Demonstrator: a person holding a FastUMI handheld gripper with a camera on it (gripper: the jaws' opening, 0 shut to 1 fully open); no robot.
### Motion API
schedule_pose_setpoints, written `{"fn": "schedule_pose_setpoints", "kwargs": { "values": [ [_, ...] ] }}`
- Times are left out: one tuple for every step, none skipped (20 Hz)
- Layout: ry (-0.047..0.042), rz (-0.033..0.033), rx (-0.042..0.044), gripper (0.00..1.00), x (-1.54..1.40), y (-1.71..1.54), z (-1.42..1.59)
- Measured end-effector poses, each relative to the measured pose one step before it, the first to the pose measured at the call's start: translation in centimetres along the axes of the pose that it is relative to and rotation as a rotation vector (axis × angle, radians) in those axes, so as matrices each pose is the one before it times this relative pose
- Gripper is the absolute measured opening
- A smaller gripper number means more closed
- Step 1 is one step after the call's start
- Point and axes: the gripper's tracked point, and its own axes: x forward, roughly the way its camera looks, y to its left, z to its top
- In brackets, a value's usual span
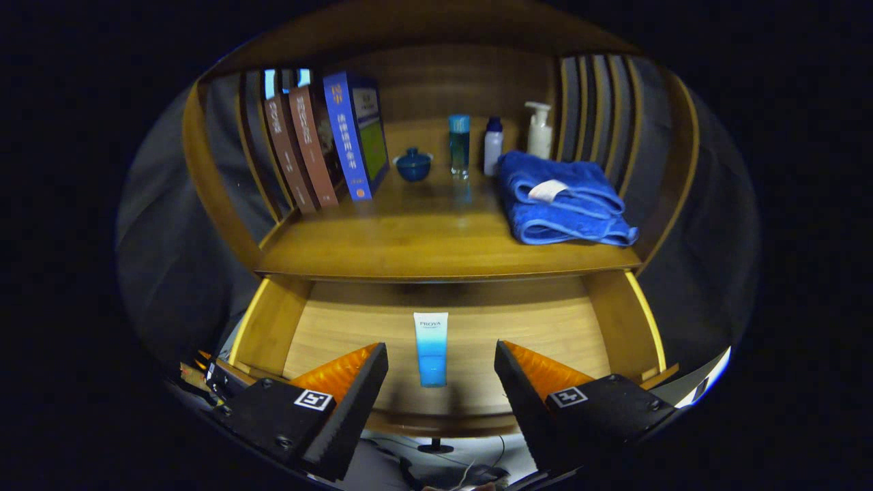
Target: Pull open the drawer, take out the items inside it, and place them on the countertop above the cabinet.
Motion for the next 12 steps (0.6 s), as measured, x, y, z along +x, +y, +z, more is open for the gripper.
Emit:
{"fn": "schedule_pose_setpoints", "kwargs": {
  "values": [
    [0.05278,0.00013,-0.01129,0.99,1.291,0.144,-0.562],
    [0.05461,-0.01123,-0.01456,0.99,1.219,-0.017,-0.511],
    [0.04838,-0.00649,-0.00451,0.99,1.087,0.050,-0.545],
    [0.04427,0.00067,0.00219,0.99,1.303,0.160,-0.547],
    [0.03237,-0.01216,0.01170,0.99,1.032,0.048,-0.212],
    [0.04106,-0.01063,0.00142,0.99,0.699,0.131,-0.287],
    [0.04251,-0.00756,0.00217,0.99,0.638,0.006,-0.406],
    [0.03141,0.00844,0.00358,0.99,0.949,0.231,-0.342],
    [0.02361,0.01111,0.00967,1.00,0.507,0.243,-0.212],
    [0.01498,0.00196,0.00496,1.00,0.630,0.093,-0.050],
    [0.00493,-0.01345,-0.00450,1.00,0.691,-0.234,0.024],
    [0.00635,-0.01747,-0.00850,0.98,0.557,-0.230,0.004]
  ]
}}
